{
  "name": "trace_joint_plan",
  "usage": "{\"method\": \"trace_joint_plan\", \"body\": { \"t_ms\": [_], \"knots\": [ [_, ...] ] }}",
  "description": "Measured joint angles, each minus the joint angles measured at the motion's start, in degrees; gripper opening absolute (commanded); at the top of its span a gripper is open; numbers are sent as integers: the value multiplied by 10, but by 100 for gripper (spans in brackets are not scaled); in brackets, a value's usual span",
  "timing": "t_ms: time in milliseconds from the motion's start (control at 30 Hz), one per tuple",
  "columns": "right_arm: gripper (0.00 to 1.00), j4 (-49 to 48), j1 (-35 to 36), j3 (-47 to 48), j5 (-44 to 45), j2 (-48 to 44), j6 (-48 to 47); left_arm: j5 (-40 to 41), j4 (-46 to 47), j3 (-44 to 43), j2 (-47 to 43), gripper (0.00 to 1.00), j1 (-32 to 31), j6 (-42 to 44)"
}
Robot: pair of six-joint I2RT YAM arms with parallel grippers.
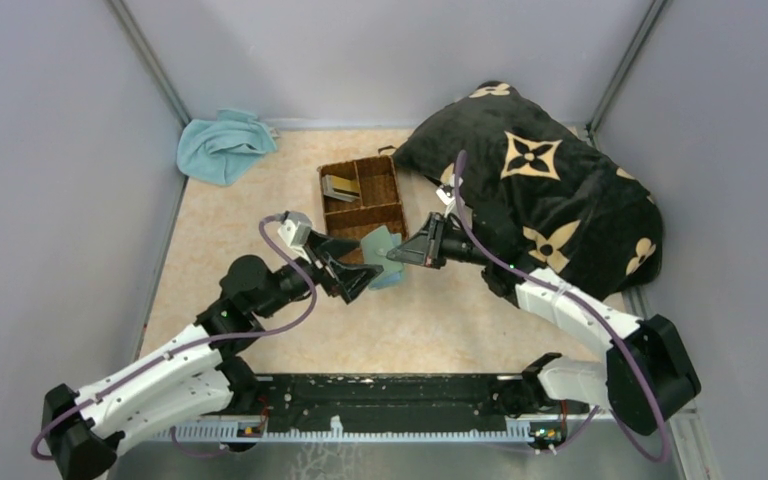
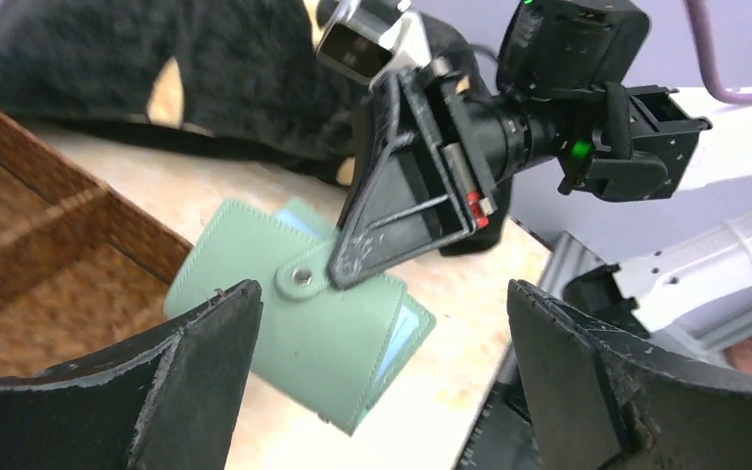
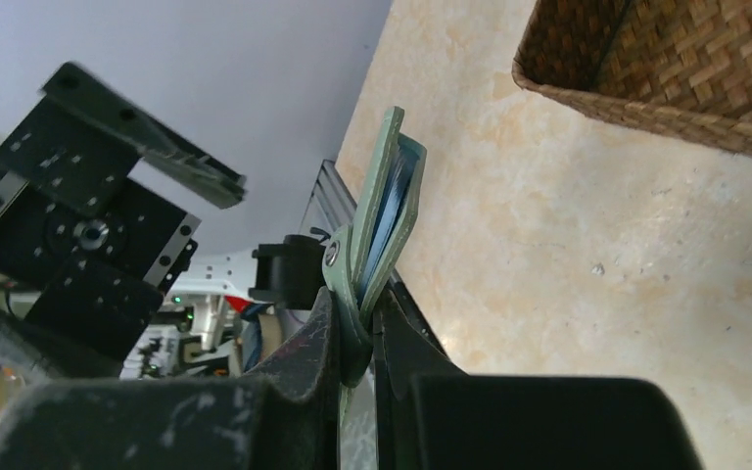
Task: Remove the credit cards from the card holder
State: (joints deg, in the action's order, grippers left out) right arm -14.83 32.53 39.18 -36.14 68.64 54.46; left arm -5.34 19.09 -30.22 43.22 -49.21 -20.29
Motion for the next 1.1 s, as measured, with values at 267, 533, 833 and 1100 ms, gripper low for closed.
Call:
{"method": "trace_joint_plan", "body": {
  "t_ms": [267,533,833,1100],
  "knots": [
    [0,-80,-21,-64,-50,-80,-51,-99,37,60,13,100,84,-202],
    [0,-159,-32,-84,-83,-132,-49,-170,143,130,33,96,114,-299],
    [0,-234,-32,-132,-104,-105,-3,-246,334,138,99,51,115,-364],
    [0,-259,-35,-133,-119,-110,7,-248,372,144,134,0,117,-371]
  ]
}}
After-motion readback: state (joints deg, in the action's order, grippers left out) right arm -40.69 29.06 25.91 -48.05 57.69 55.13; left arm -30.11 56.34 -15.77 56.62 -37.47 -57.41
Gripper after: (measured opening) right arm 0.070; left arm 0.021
